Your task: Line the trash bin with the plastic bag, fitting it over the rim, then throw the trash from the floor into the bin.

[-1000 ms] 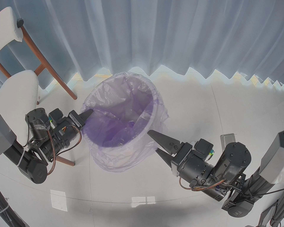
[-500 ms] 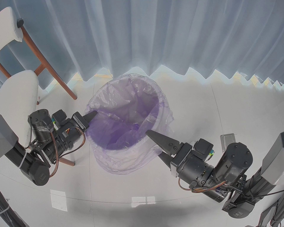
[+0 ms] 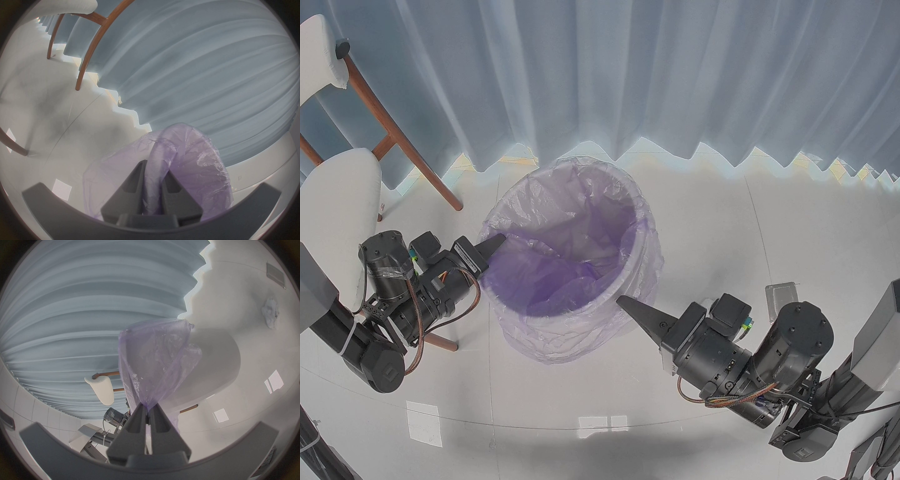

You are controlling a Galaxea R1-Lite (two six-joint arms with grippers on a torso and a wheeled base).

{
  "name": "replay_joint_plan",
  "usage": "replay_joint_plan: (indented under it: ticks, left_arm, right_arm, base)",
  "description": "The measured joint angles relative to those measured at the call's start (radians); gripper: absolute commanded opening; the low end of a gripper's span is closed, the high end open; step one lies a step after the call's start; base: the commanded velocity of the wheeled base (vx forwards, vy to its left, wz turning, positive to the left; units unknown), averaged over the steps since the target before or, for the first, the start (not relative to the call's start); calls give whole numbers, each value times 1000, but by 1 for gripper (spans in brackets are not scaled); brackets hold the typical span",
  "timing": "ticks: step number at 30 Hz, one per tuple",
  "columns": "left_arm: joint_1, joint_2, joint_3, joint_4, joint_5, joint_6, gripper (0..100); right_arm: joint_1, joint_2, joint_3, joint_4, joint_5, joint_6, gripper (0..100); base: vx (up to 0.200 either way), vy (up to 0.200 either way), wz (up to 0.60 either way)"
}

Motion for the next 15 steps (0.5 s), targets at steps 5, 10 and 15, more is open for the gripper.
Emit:
replay_joint_plan:
  ticks: [5, 10, 15]
  left_arm:
    - [1, -3, -1, 0, 0, 0, 0]
    - [3, -15, -1, 7, 1, -4, 0]
    - [4, -37, -1, 14, -1, -22, 0]
  right_arm:
    - [-3, 6, 4, -1, 0, -3, 0]
    - [-11, 40, 10, 0, 0, -57, 0]
    - [-38, 85, 9, 0, 0, -99, 0]
  base:
    - [0, 0, 0]
    - [0, 0, 0]
    - [0, 0, 0]
